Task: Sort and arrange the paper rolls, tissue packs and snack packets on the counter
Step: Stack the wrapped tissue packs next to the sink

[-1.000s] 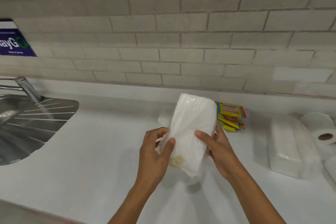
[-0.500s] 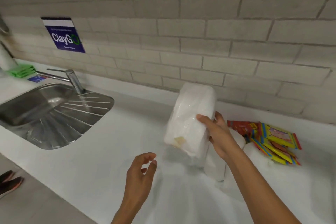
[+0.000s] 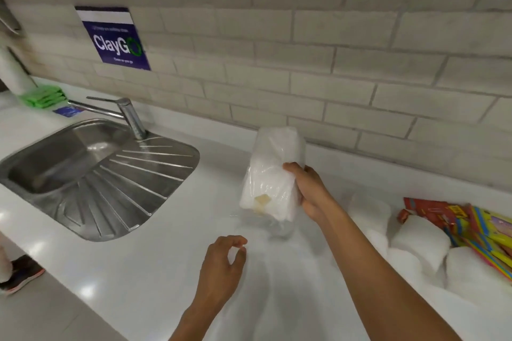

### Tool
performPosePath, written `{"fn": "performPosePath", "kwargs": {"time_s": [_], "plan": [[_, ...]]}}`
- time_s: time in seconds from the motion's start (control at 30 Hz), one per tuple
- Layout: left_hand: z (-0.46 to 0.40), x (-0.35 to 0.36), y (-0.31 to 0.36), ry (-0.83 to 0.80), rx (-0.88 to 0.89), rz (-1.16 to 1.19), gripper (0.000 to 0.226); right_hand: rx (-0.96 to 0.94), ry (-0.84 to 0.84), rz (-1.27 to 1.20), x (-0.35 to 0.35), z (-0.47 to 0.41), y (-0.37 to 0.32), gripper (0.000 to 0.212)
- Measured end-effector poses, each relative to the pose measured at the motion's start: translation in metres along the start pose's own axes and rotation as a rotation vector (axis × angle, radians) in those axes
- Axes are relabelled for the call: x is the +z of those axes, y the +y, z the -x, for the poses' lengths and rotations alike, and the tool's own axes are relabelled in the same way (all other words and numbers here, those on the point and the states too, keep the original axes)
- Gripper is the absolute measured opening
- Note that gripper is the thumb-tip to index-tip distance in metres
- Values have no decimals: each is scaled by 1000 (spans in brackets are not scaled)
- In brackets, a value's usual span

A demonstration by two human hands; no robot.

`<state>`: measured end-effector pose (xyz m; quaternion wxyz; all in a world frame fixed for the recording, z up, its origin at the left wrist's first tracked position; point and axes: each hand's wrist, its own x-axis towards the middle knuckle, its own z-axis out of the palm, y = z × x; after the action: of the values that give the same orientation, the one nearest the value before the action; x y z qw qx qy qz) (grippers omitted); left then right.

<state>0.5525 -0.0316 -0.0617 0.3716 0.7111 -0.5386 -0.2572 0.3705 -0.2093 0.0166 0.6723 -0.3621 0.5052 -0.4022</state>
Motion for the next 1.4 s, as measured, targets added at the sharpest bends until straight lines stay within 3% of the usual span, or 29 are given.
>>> {"fn": "performPosePath", "kwargs": {"time_s": [0.1, 0.3, 0.5, 0.73, 1.07, 1.2, 1.3, 1.4], "plan": [[-29, -19, -24, -80, 54, -70, 18, 48, 23, -16, 37, -31, 5, 70], [-78, -58, -64, -155, 113, -134, 18, 111, 69, 13, 100, -83, 10, 31], [-116, -79, -95, -243, 138, -217, 21, 200, 147, 56, 137, -134, 19, 18], [-140, -86, -112, -283, 240, -267, 22, 226, 183, 72, 161, -178, 35, 19], [-150, -86, -127, -239, 365, -269, 26, 223, 277, 226, 184, -200, 47, 58], [-149, -86, -128, -233, 376, -284, 25, 209, 289, 243, 183, -199, 48, 57], [-150, -87, -126, -242, 379, -303, 25, 191, 264, 231, 176, -200, 51, 70], [-152, -88, -122, -268, 361, -316, 26, 190, 238, 233, 173, -182, 45, 53]]}}
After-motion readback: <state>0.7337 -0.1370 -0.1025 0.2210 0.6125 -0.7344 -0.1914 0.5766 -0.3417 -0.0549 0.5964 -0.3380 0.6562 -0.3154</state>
